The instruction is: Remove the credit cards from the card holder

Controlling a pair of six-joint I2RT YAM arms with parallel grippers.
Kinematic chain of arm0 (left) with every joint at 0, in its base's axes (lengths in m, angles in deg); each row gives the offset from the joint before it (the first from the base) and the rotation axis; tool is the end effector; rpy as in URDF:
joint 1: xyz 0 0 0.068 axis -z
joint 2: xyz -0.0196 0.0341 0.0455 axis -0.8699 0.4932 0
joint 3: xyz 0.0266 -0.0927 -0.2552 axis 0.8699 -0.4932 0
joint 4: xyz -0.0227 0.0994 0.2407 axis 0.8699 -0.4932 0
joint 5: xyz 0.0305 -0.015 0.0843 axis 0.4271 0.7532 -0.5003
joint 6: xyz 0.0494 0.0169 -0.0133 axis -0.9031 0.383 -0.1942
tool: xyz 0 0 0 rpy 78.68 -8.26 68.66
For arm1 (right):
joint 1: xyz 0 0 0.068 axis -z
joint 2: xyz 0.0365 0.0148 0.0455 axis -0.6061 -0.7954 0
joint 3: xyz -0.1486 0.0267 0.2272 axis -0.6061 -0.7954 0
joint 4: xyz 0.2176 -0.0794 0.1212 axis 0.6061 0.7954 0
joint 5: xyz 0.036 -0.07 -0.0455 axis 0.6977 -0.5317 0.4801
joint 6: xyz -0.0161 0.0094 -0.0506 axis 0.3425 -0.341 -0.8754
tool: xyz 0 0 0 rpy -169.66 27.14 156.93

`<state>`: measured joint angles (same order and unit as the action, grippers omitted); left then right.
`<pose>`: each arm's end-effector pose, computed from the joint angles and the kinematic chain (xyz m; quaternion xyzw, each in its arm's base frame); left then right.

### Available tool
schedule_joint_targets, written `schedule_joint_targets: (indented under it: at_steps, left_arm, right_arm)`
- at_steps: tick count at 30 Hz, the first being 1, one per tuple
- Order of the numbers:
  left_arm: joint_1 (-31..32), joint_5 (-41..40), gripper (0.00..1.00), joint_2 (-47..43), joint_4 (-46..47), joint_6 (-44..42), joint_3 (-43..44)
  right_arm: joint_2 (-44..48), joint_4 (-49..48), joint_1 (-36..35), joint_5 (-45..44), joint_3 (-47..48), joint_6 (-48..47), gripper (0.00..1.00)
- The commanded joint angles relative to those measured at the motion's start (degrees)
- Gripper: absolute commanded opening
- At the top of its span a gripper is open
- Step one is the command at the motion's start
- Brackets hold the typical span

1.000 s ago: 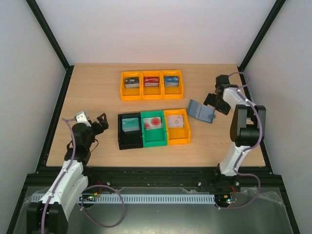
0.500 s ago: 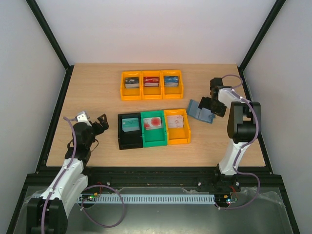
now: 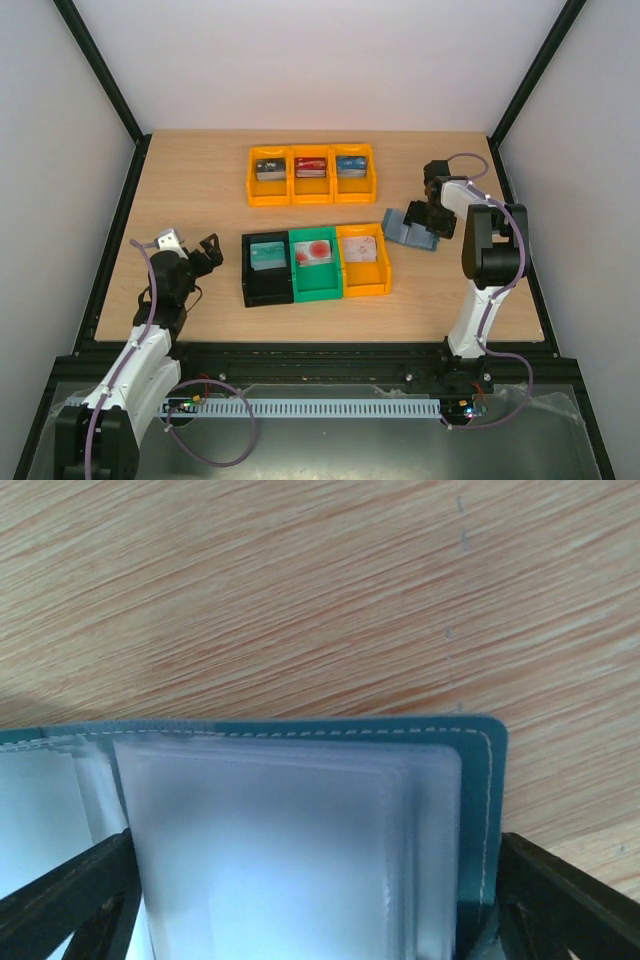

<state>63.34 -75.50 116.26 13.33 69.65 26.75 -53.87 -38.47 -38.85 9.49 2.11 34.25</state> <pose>0.1673 -0.0095 0.1832 -0.1835 0.7783 -0.1831 0.5719 0.3852 0.0139 0.1518 0.1655 0.9758 0.0763 0.1210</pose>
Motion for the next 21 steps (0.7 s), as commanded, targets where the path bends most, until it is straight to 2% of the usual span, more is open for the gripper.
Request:
schedule_joint_targets:
  at_steps: [1, 8, 15, 17, 19, 21]
  left_arm:
    - [-0.44, 0.47, 1.0, 0.24, 1.21, -0.67, 0.34]
    - [-0.52, 0.55, 1.0, -0.04, 1.16, -0.62, 0.21]
    - [-0.6, 1.18, 1.0, -0.48, 1.3, -0.95, 0.91]
    - [-0.73, 1.29, 1.0, -0.85, 1.52, -0.88, 1.55]
    - [-1.01, 3.0, 1.0, -0.99, 2.65, -1.02, 2.68]
    - [-1.06, 6.22, 1.0, -1.05, 4.85, -1.79, 4.1]
  right_arm:
    - [-3.37, -0.32, -0.22, -1.59, -1.96, -0.54, 0.84]
    - [-1.78, -0.79, -0.22, -2.04, -2.06, -0.4, 0.5]
    - [2.69, 0.89, -0.22, -0.99, -0.33, -0.74, 0.29]
    - [4.28, 1.92, -0.22, 0.47, 0.89, -1.03, 0.19]
    - [6.23, 3.15, -0.22, 2.49, 2.55, -1.59, 0.09]
    - [8.38, 4.51, -0.22, 4.71, 4.27, -2.5, 0.03]
